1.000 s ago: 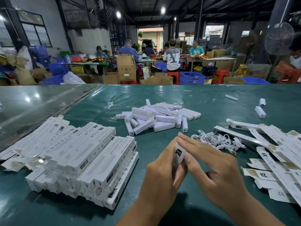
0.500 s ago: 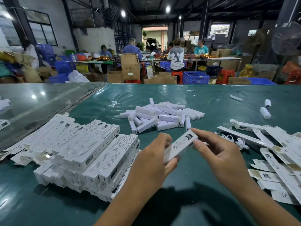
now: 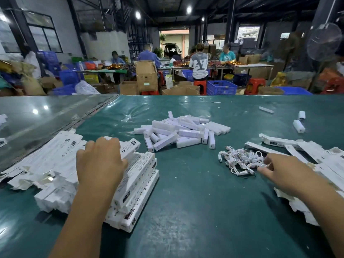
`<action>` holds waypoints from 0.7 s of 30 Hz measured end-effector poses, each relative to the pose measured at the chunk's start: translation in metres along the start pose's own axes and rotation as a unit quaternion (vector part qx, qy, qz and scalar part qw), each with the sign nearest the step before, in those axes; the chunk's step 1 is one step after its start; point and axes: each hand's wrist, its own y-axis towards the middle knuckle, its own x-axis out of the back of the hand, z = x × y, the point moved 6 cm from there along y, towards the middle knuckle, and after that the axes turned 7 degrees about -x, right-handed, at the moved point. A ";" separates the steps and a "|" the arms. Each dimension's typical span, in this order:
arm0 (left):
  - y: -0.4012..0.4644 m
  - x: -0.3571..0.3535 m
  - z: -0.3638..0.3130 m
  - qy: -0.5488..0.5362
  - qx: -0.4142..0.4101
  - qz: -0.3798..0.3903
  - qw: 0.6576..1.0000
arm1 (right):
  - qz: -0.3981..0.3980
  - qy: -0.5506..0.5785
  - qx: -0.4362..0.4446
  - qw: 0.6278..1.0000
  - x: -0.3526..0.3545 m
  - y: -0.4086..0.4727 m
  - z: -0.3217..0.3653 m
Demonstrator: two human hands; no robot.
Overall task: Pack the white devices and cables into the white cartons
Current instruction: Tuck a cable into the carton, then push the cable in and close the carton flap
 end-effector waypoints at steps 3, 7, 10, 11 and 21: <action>0.000 0.003 -0.010 -0.027 0.003 0.013 1.000 | 0.023 -0.028 -0.006 0.999 0.004 0.009 -0.018; 0.005 -0.002 -0.007 0.038 0.024 0.053 0.998 | 0.099 -0.134 -0.021 0.986 -0.002 0.010 -0.039; 0.006 -0.013 -0.001 0.004 0.036 0.076 0.996 | 0.156 -0.163 -0.018 0.974 -0.012 0.004 -0.041; 0.006 -0.014 -0.003 0.003 0.033 0.067 0.997 | 0.165 -0.169 -0.012 0.972 -0.014 0.002 -0.040; -0.012 -0.013 -0.058 -0.065 -0.092 -0.081 0.990 | 0.008 -0.049 -0.210 0.976 0.004 0.021 -0.093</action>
